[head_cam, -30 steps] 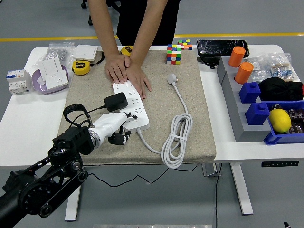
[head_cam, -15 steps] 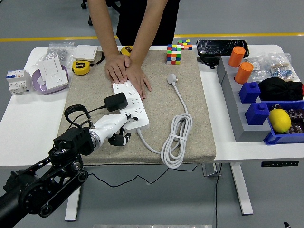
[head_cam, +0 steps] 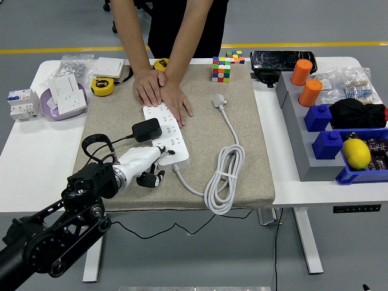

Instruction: Pick up the plug,place it near the board,insert it into the board,press the button

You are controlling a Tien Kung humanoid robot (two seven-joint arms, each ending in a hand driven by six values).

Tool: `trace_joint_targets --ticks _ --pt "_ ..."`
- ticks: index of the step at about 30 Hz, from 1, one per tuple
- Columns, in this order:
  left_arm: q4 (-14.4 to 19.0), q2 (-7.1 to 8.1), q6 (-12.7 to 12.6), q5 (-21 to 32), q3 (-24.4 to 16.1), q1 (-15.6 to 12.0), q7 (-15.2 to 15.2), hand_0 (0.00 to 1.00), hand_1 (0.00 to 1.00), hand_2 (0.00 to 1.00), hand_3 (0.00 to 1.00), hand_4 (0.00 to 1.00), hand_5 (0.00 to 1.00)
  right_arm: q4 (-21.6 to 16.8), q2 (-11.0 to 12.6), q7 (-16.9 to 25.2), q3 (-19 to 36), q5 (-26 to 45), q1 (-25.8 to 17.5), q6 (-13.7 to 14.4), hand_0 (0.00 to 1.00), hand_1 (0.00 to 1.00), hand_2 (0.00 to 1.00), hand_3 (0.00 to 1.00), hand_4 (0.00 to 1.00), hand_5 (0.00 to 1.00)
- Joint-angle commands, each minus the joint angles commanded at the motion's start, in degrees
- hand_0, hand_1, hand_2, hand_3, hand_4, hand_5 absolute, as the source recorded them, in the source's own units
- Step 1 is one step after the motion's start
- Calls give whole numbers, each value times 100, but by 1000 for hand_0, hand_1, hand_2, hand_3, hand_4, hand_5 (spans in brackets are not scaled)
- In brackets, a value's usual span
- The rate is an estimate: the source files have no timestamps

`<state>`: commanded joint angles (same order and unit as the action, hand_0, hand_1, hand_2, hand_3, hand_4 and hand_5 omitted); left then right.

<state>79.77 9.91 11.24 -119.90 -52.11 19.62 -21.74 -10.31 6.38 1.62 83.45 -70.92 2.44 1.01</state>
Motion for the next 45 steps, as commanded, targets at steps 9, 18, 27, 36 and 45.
trace_joint_targets --ticks 9,18,27,36,45 --pt "340 -270 -688 341 -1095 -417 917 354 286 394 633 787 139 0 -21 1 10 -14 1 -2 975 902 835 849 998 998" --pt "241 -476 -1274 2399 -2095 -1165 1972 827 844 823 831 998 343 0 -37 -6 44 -18 -32 -9 974 902 835 847 998 998" --pt "263 -430 -1187 4463 -2237 -1419 2128 975 998 998 911 998 336 0 -46 1 13 30 -25 -24 974 898 834 848 998 998" --pt "219 -305 -921 2887 -1949 -1118 1502 258 144 238 948 771 61 0 -39 -1 26 11 -2 -15 972 897 835 845 998 998" --pt "84 -14 -663 1111 -1165 -538 1091 182 45 147 832 587 2 0 -30 -8 28 -5 -4 -16 973 897 835 844 998 998"
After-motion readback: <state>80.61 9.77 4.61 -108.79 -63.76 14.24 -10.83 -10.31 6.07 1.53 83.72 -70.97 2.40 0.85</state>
